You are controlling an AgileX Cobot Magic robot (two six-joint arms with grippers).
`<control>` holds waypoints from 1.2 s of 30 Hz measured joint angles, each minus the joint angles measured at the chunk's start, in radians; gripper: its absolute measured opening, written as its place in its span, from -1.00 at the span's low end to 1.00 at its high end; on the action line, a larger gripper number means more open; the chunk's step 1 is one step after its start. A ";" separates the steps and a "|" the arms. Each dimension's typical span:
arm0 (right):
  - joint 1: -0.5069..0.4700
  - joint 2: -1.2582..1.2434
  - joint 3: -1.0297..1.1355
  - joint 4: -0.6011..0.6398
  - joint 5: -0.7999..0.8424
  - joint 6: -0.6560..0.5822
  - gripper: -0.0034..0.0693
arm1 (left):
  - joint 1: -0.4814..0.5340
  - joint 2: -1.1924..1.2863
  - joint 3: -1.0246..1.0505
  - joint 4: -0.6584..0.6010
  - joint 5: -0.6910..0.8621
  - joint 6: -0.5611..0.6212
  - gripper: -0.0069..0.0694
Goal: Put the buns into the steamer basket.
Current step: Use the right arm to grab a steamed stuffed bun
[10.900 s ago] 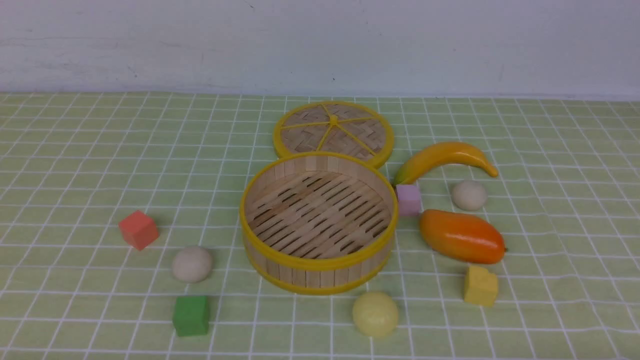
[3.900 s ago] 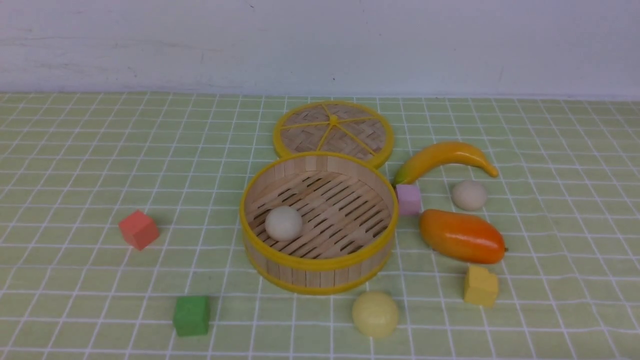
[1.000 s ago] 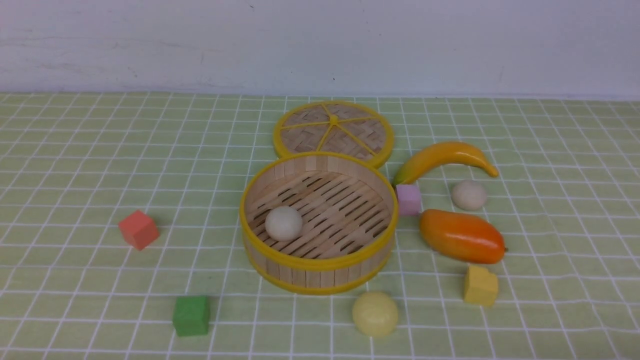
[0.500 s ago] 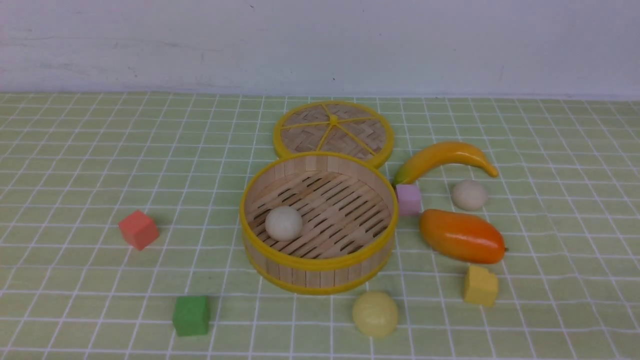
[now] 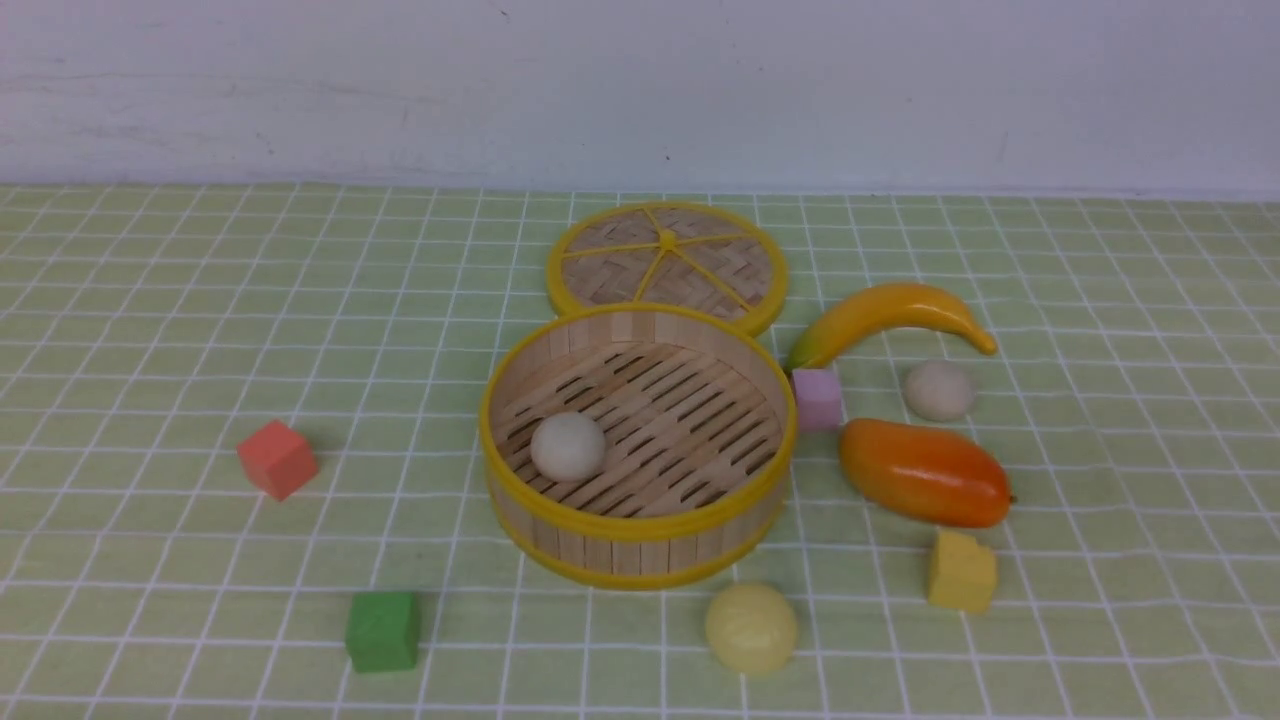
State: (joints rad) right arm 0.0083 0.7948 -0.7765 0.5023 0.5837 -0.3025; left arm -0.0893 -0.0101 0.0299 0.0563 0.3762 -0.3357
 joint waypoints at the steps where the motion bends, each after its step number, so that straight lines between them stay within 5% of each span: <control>1: 0.014 0.035 0.000 0.034 0.012 -0.040 -0.24 | 0.000 0.000 0.000 0.000 0.000 0.000 -0.74; 6: 0.118 0.273 -0.004 0.144 0.114 -0.201 -0.24 | 0.000 0.000 0.000 0.000 0.000 0.000 -0.74; 14: 0.268 0.660 -0.162 0.142 0.139 -0.210 -0.24 | 0.000 0.000 0.000 0.000 0.000 0.000 -0.72; 23: 0.537 0.934 -0.448 -0.133 0.183 0.085 -0.24 | 0.000 0.000 0.000 0.000 0.000 0.000 -0.70; 36: 0.583 0.998 -0.461 -0.321 0.138 0.374 -0.24 | 0.000 0.000 0.000 0.000 0.000 0.000 -0.67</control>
State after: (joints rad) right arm 0.5915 1.7927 -1.2376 0.1809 0.7214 0.0720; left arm -0.0893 -0.0101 0.0304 0.0563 0.3762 -0.3357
